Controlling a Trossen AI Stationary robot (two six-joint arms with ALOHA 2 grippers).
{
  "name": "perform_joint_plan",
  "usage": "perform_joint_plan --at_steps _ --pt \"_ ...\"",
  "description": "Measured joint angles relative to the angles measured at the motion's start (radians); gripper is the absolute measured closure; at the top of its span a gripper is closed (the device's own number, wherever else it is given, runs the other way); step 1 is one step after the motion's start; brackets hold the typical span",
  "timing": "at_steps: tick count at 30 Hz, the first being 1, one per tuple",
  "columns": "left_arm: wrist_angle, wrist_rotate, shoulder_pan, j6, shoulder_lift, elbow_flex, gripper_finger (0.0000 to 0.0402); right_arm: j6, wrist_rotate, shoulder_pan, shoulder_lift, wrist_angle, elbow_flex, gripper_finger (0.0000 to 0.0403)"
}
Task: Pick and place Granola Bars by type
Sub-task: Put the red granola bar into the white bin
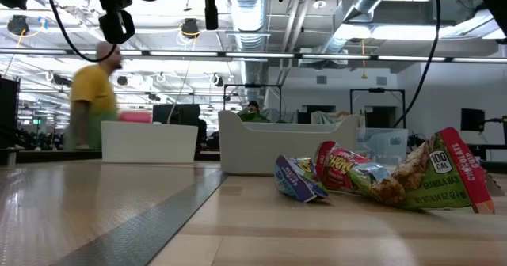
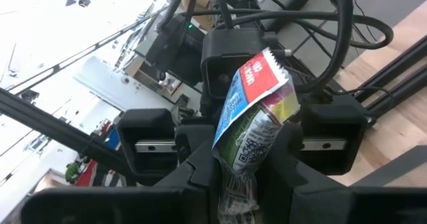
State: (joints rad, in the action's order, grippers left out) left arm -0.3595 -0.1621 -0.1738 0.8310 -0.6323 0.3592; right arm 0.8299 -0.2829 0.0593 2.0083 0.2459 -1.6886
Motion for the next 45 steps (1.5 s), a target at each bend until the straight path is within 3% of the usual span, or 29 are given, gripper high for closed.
perform_joint_plan --at_steps 8,21,26,30,37,45 --pt "0.010 -0.035 0.000 -0.023 0.000 0.000 0.0354 -0.039 0.024 0.002 0.000 -0.005 0.000 0.0307" --pt "0.130 -0.248 0.068 -0.023 0.000 0.000 0.0357 -0.158 0.028 0.062 0.000 -0.258 0.001 0.0150" --pt "0.206 -0.391 0.159 -0.059 0.000 0.000 0.0358 -0.175 0.050 0.094 0.000 -0.366 0.001 0.0139" --pt "0.288 -0.446 0.258 -0.112 0.000 0.000 0.0358 -0.175 0.050 0.109 0.000 -0.455 0.001 0.0138" --pt "0.496 -0.399 0.431 -0.237 0.000 0.000 0.0358 -0.176 0.047 0.097 0.000 -0.515 0.001 0.0138" --pt "0.583 -0.268 0.594 -0.465 -0.029 0.000 0.0358 -0.176 0.046 0.078 0.000 -0.531 0.001 0.0138"
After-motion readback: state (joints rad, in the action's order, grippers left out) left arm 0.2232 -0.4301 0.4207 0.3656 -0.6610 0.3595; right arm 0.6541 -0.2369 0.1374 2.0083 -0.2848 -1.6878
